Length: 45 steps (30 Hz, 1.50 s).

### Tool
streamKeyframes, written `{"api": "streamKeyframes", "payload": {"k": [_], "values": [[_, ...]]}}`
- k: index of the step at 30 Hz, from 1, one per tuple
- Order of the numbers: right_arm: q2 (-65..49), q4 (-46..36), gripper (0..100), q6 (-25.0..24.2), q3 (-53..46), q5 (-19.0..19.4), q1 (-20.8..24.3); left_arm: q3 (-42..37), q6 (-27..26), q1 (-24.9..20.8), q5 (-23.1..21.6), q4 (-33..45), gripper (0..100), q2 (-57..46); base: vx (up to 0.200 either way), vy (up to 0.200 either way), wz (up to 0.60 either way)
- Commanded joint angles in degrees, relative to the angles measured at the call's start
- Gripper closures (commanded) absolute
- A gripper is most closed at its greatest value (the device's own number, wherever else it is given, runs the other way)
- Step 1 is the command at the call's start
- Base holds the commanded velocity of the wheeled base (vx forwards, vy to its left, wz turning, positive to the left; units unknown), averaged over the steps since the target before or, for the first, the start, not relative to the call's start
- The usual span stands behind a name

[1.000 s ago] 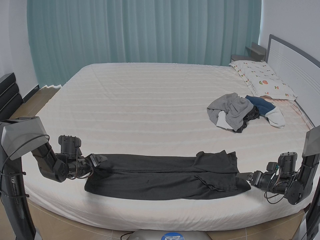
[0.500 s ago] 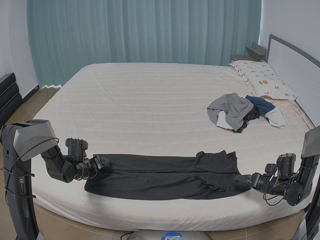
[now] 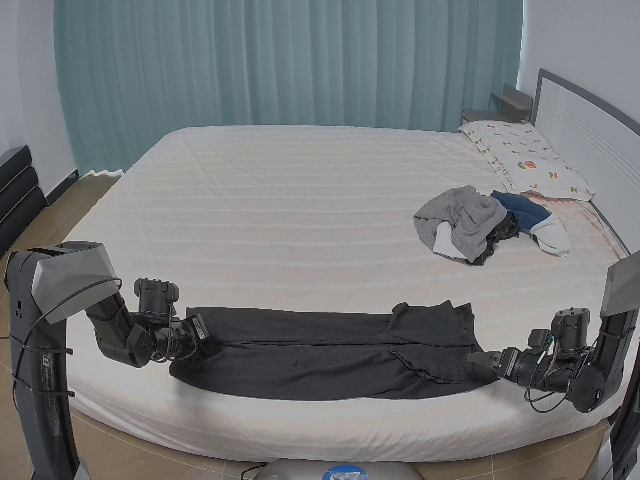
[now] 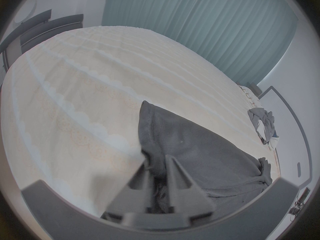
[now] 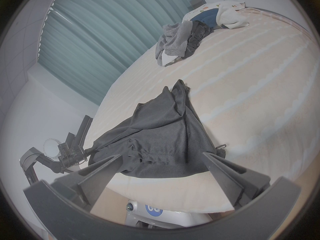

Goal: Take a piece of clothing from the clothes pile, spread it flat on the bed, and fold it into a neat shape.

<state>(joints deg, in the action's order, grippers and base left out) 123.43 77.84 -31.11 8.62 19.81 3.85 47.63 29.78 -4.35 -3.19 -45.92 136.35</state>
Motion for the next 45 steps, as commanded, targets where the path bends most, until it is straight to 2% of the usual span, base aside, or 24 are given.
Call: {"api": "streamKeyframes", "payload": {"k": [1, 9, 25, 31, 35, 40, 45], "values": [[0.1, 0.1, 0, 0.0, -0.3, 0.1, 0.0, -0.5, 0.0, 1.1, 0.0, -0.6, 100, -0.8, 0.0, 0.0, 0.0], [-0.1, 0.1, 0, 0.0, -0.4, 0.0, -0.5, -1.3, -0.2, 3.4, -0.1, -0.8, 100, -2.8, 0.0, 0.0, 0.0], [-0.6, 0.1, 0, 0.0, -0.8, -0.1, -0.8, -2.3, 0.5, 2.9, -0.1, -1.7, 100, -3.0, 0.0, 0.0, 0.0], [-0.6, 0.1, 0, 0.0, -0.8, -0.1, -0.8, -2.5, 0.6, 2.2, 0.0, -1.7, 100, -2.9, -0.2, 0.0, 0.0], [-0.6, 0.1, 0, 0.1, -1.2, -0.1, -0.8, -2.5, 1.0, 2.1, 0.1, -1.7, 100, -3.0, 0.0, 0.0, 0.0], [-0.4, 2.8, 0, -0.1, -2.6, -0.1, -0.9, -1.0, 7.3, 2.0, -0.1, -1.6, 100, -3.6, 0.0, 0.0, 0.0], [-0.1, 5.2, 0, 0.1, -3.3, -0.2, -0.9, 0.5, 9.7, 0.0, 0.1, -0.9, 100, -3.9, 0.0, -0.08, 0.0]]}}
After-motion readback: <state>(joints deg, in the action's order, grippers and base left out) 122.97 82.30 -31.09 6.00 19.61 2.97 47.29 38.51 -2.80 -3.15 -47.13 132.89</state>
